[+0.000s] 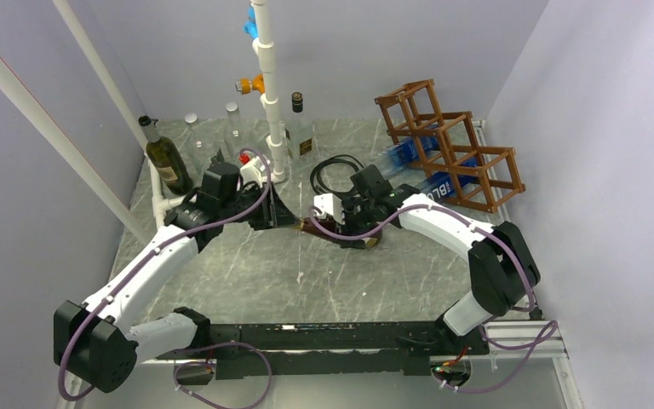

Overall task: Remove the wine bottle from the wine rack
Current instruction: Place the wine bottle at the center of the board.

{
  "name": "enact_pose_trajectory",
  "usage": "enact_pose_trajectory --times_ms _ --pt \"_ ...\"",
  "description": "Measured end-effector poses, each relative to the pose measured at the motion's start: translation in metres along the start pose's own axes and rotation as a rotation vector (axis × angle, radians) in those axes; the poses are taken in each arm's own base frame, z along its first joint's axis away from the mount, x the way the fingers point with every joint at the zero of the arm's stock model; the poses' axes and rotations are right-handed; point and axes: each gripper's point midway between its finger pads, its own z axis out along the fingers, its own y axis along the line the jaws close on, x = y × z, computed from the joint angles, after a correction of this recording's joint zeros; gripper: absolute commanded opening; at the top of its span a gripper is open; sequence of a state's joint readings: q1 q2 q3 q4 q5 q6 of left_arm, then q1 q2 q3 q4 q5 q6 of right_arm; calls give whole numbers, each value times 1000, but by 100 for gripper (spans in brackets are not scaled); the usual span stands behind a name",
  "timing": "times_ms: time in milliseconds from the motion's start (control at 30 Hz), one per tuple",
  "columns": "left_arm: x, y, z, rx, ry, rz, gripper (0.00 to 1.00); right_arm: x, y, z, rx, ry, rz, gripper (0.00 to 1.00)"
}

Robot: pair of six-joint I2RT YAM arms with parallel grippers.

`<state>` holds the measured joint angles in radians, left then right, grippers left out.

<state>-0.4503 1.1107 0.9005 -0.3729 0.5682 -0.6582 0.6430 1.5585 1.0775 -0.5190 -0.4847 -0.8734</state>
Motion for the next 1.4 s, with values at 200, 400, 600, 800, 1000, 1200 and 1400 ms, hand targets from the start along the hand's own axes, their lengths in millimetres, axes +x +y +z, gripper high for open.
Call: enact_pose_trajectory --times_ms 200,400,600,800,1000,1200,1400 --pt "0 -3 -2 -7 6 20 47 -2 6 -1 4 -31 22 1" --pt "13 -21 0 52 55 72 66 -31 22 5 -55 -153 34 1" --pt "9 -30 -2 77 40 98 74 -40 30 5 -90 -206 44 1" --pt "7 -33 -6 81 20 121 81 -44 33 3 -94 -243 53 1" --pt "0 -55 -19 142 -47 213 89 -47 38 -3 -102 -287 68 1" --pt "-2 -81 -32 225 -112 354 99 -47 38 -5 -103 -318 90 1" --pt "-9 -94 -45 274 -238 504 100 -46 39 -11 -101 -358 123 1"
